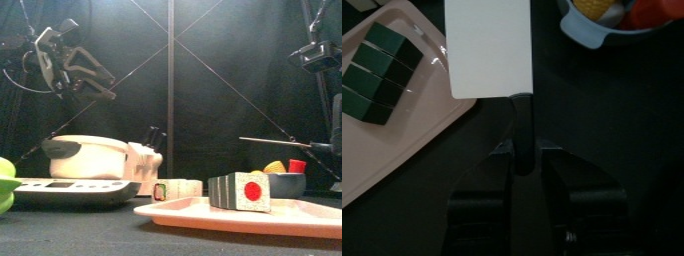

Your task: Grab cleaver with other hand

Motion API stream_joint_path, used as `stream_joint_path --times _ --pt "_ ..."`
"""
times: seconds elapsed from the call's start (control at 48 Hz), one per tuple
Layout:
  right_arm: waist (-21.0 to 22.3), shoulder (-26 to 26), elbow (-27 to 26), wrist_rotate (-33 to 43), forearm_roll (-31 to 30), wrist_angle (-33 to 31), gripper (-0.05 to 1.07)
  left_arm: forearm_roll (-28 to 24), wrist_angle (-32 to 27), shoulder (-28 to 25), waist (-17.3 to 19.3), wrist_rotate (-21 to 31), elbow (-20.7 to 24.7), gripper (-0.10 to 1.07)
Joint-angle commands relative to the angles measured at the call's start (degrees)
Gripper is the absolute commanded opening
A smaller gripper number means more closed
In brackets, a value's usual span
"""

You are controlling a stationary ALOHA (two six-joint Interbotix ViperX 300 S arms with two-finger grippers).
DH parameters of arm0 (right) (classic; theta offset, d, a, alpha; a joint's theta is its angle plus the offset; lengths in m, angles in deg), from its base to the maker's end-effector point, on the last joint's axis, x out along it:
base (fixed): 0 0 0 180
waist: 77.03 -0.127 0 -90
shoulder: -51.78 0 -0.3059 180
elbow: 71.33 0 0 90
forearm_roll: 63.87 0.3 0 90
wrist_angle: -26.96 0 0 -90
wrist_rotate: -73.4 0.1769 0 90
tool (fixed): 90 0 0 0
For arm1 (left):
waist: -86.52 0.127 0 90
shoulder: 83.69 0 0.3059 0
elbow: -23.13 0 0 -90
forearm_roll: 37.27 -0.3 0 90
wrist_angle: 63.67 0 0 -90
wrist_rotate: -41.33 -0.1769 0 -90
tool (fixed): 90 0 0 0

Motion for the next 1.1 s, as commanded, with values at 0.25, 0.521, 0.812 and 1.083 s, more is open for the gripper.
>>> stream_joint_path --times 0.25,0.521,0.812,1.083 --pt "2.7 2.8 -6.9 -21.4 -1.9 -6.9 0.53 9.3 -0.8 -8.0 -1.8 0.0 10.5 0.87" --pt "8.1 1.2 -8.2 -32.6 -10.0 -8.3 0.53 13.6 -0.5 -14.2 -2.5 0.0 16.0 0.87" --pt "9.6 -1.1 -7.8 -33.8 -22.7 -6.5 0.53 9.1 1.0 -19.1 -2.7 0.1 20.9 0.87" --pt "10.2 -4.0 -7.7 -34.0 -23.7 -5.4 0.53 9.2 2.7 -22.6 -2.7 0.2 24.2 0.87"
